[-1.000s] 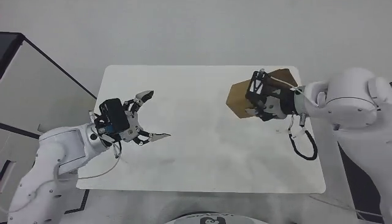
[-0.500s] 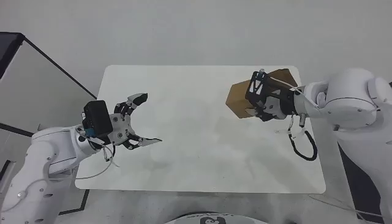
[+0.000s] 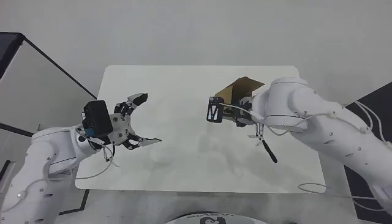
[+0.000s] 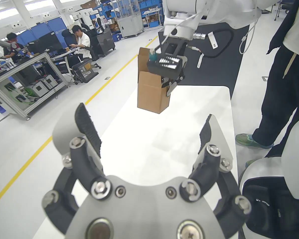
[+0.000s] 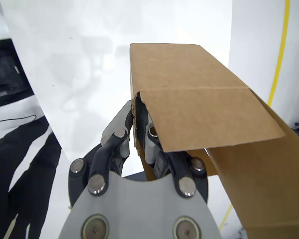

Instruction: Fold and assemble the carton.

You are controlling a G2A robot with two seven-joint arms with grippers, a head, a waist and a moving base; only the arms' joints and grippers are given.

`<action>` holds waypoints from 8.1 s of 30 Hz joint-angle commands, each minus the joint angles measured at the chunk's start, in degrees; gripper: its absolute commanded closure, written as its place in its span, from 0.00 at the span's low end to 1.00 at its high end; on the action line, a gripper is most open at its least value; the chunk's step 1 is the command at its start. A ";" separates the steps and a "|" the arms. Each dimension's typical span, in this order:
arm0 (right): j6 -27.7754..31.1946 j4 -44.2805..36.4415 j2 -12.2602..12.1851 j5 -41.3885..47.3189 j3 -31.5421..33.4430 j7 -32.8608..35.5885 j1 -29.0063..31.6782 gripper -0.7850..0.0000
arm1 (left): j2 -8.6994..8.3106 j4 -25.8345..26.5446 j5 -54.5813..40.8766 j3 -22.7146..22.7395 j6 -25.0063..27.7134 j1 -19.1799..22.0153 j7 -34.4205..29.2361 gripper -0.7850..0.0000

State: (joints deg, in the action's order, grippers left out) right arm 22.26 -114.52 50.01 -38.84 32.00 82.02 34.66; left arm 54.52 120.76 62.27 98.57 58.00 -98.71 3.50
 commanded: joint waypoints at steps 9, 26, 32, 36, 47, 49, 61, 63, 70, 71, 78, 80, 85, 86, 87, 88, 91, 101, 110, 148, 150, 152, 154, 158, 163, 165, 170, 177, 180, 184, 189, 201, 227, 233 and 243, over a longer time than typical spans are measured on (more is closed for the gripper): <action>-0.09 1.93 1.32 0.97 -3.16 0.10 -2.32 1.00 | 0.00 0.00 0.00 0.00 0.00 0.00 0.00 0.00; 4.70 15.89 10.01 -14.26 -15.29 -11.67 -3.60 1.00 | 0.00 0.00 0.00 0.00 0.00 0.00 0.00 0.00; 7.05 20.76 12.52 -13.86 -16.91 -14.01 -4.60 1.00 | 0.00 0.00 0.00 0.00 0.00 0.00 0.00 0.00; 7.05 20.76 12.52 -13.86 -16.91 -14.01 -4.60 1.00 | 0.00 0.00 0.00 0.00 0.00 0.00 0.00 0.00; 6.37 23.75 14.90 -18.75 -19.00 -14.97 -2.71 1.00 | 0.00 0.00 0.00 0.00 0.00 0.00 0.00 0.00; 6.18 24.15 15.61 -19.68 -19.39 -14.81 -2.54 1.00 | 0.00 0.00 0.00 0.00 0.00 0.00 0.00 0.00; 5.70 27.75 19.04 -21.15 -19.98 -11.93 -1.67 1.00 | 0.00 0.00 0.00 0.00 0.00 0.00 0.00 0.00; 5.89 28.38 19.48 -21.49 -19.98 -12.02 -1.48 1.00 | 0.00 0.00 0.00 0.00 0.00 0.00 0.00 0.00; 6.03 30.64 20.71 -22.95 -19.68 -12.86 -0.62 1.00 | 0.00 0.00 0.00 0.00 0.00 0.00 0.00 0.00; 6.09 30.84 20.81 -23.02 -19.66 -12.96 -0.50 1.00 | 0.00 0.00 0.00 0.00 0.00 0.00 0.00 0.00; 6.43 32.26 21.69 -24.15 -19.13 -12.88 0.31 0.96 | 0.00 0.00 0.00 0.00 0.00 0.00 0.00 0.00; 6.58 32.47 21.88 -24.31 -18.91 -12.86 0.54 0.85 | 0.00 0.00 0.00 0.00 0.00 0.00 0.00 0.00; 6.65 32.13 22.17 -25.07 -18.15 -12.53 1.18 0.70 | 0.00 0.00 0.00 0.00 0.00 0.00 0.00 0.00; 6.61 31.99 22.17 -25.14 -18.02 -12.46 1.30 0.68 | 0.00 0.00 0.00 0.00 0.00 0.00 0.00 0.00; 6.52 31.73 22.14 -25.27 -17.78 -12.45 1.46 0.64 | 0.00 0.00 0.00 0.00 0.00 0.00 0.00 0.00; 6.33 31.39 22.05 -25.42 -17.37 -12.49 1.72 0.62 | 0.00 0.00 0.00 0.00 0.00 0.00 0.00 0.00; 6.01 30.00 21.56 -25.94 -16.21 -12.57 2.40 0.53 | 0.00 0.00 0.00 0.00 0.00 0.00 0.00 0.00; 5.69 19.94 16.26 -26.16 -6.97 -12.70 7.86 0.52 | 0.00 0.00 0.00 0.00 0.00 0.00 0.00 0.00; 7.29 8.29 8.69 -25.18 10.23 -20.74 21.29 0.51 | 0.00 0.00 0.00 0.00 0.00 0.00 0.00 0.00; 15.15 28.06 3.16 40.87 31.48 -26.25 31.37 0.00 | 0.00 0.00 0.00 0.00 0.00 0.00 0.00 0.00; 15.15 28.06 3.16 40.87 31.48 -26.25 31.37 0.00 | 0.00 0.00 0.00 0.00 0.00 0.00 0.00 0.00; 14.82 28.12 3.17 40.88 31.47 -26.61 31.48 0.00 | 0.01 -0.13 -0.11 -0.15 -0.22 -0.07 -0.13 0.00; 12.44 28.49 3.36 40.93 30.95 -28.22 31.88 0.00 | 0.04 -0.16 -0.99 -1.79 -1.07 -0.05 -1.91 0.00; 7.92 30.68 3.72 45.18 29.80 -26.37 30.75 0.00 | -0.19 -1.36 -5.21 -6.41 -0.20 0.87 -8.96 0.00; 4.04 34.29 4.34 50.25 28.24 -23.71 28.77 0.62 | -0.40 -4.65 -17.49 -11.71 -6.96 3.47 -20.24 1.00; 4.03 34.58 4.38 50.59 28.20 -23.68 28.62 1.00 | -0.61 -3.32 -17.67 -10.87 -8.21 5.93 -23.04 1.00; 4.03 34.58 4.38 50.59 28.20 -23.68 28.62 1.00 | -0.61 -3.32 -17.67 -10.87 -8.21 5.93 -23.04 1.00; 0.35 35.40 5.16 49.78 26.16 -27.10 28.71 1.00 | -0.42 -7.50 -28.53 -18.74 -17.46 8.80 -36.14 1.00; -0.78 36.90 5.63 50.01 25.07 -27.84 28.23 1.00 | -0.23 -10.05 -37.26 -22.86 -22.11 12.26 -43.60 1.00; -1.54 38.79 6.25 49.97 23.87 -28.75 27.29 1.00 | 0.19 -14.50 -48.23 -27.12 -29.21 17.09 -51.61 1.00; -1.76 39.83 6.59 50.31 23.19 -28.55 26.77 1.00 | 0.31 -15.96 -50.34 -28.05 -30.92 19.30 -54.09 1.00; -4.07 42.27 7.79 49.65 20.69 -31.23 26.08 1.00 | 2.61 -27.45 -65.32 -36.49 -42.39 25.54 -57.32 1.00; -3.31 43.70 9.10 50.07 20.07 -34.21 26.15 1.00 | 5.54 -34.39 -66.09 -44.37 -43.88 31.03 -49.88 1.00; -3.84 42.99 9.17 49.54 20.13 -35.72 26.74 1.00 | 5.94 -34.40 -65.16 -44.50 -44.68 30.24 -44.22 1.00; -4.64 41.63 9.46 47.33 20.78 -38.71 27.77 1.00 | 6.28 -34.23 -62.05 -43.77 -44.84 29.41 -38.98 1.00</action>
State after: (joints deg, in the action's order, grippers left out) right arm 17.60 -72.84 59.43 8.55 52.78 43.38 62.40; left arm 60.76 86.63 0.24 54.79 13.13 -69.32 -35.53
